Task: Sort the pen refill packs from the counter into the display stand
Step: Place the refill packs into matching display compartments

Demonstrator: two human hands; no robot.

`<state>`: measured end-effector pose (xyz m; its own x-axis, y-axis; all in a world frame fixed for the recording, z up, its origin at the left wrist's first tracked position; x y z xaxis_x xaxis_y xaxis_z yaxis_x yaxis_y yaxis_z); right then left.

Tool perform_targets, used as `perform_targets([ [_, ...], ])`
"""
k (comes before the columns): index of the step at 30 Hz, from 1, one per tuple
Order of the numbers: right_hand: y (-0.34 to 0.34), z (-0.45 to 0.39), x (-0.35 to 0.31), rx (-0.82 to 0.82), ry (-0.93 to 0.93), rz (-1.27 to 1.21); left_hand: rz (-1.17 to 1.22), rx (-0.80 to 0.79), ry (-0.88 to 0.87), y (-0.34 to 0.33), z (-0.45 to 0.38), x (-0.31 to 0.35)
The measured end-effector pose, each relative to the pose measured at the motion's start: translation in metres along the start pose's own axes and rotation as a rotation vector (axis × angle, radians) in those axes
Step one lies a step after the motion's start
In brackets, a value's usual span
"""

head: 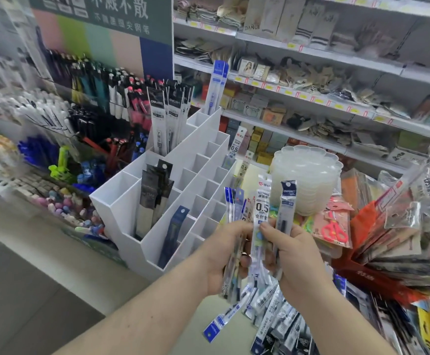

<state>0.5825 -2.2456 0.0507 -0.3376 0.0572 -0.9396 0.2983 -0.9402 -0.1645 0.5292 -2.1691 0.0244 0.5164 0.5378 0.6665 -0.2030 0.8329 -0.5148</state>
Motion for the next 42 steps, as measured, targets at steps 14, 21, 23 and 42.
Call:
perform_targets([
  [14,0.012,0.010,0.004,0.019,-0.040,0.000,-0.086,0.236,-0.290,0.034,0.015,0.026],
  [21,0.007,0.016,-0.015,0.000,0.088,-0.085,-0.047,0.305,-0.343,0.034,0.019,0.030],
  [23,0.005,0.016,-0.019,-0.013,0.110,-0.063,-0.041,0.281,-0.351,0.030,0.020,0.031],
  [42,0.006,0.018,-0.057,-0.114,0.179,-0.025,-0.185,0.051,-0.477,-0.004,0.036,0.053],
])
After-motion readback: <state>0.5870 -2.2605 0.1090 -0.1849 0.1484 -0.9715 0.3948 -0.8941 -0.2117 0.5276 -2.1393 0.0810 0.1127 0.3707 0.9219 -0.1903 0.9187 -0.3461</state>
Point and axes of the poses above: each hand's wrist, its own z-axis away from the middle knuckle, its own y-axis out of the back of the hand, x = y × z, the point moved 10 cm from there along -z, towards the middle knuckle, and after that the axes turned 1 degree about -z, right-handed, at the moved point
